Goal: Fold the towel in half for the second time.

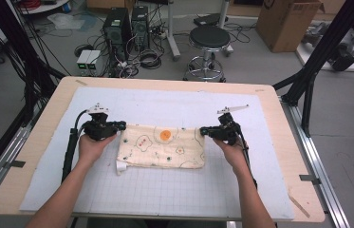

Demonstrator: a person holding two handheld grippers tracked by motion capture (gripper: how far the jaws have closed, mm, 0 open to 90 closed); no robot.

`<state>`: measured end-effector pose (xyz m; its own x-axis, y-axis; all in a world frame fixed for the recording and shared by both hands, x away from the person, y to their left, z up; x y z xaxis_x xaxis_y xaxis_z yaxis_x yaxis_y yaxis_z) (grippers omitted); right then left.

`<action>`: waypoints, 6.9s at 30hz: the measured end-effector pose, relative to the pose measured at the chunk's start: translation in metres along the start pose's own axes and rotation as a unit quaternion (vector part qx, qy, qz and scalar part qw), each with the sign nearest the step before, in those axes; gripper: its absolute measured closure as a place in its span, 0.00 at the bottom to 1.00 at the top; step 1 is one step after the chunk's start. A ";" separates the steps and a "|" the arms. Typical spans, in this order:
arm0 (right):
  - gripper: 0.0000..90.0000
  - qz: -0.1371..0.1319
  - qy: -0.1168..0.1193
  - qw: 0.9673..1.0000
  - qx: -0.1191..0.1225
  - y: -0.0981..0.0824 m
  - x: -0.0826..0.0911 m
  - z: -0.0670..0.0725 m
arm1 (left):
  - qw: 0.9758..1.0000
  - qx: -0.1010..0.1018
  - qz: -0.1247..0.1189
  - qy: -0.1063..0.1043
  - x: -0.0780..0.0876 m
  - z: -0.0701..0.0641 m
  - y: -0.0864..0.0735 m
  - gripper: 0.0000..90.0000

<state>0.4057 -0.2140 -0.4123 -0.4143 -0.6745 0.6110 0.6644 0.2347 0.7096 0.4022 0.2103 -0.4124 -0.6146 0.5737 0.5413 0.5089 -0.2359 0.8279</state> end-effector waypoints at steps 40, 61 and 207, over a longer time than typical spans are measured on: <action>0.93 0.003 0.011 0.999 -0.042 0.008 -0.019 -0.012 | 1.000 0.016 -0.010 0.016 -0.009 0.008 -0.014 0.94; 0.93 -0.018 0.039 0.999 -0.021 -0.011 0.000 -0.001 | 1.000 -0.008 -0.025 -0.006 0.007 -0.005 -0.026 0.94; 0.93 0.041 0.023 0.994 0.094 -0.059 -0.011 0.033 | 0.992 -0.102 0.051 -0.055 0.023 -0.039 -0.063 0.94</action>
<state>0.3508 -0.1972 -0.4489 -0.3317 -0.6775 0.6565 0.5649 0.4148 0.7134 0.3320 0.2079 -0.4466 -0.4918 0.6182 0.6132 0.4253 -0.4440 0.7887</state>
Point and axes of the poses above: each handheld gripper's, and its own axes: x roughly backward along the jaws, y roughly out of its top, z roughly to its left, the point moved 1 cm from there along -x, roughly forward along the jaws, and after that the axes turned 3 degrees about -x, right-handed, at the moved point
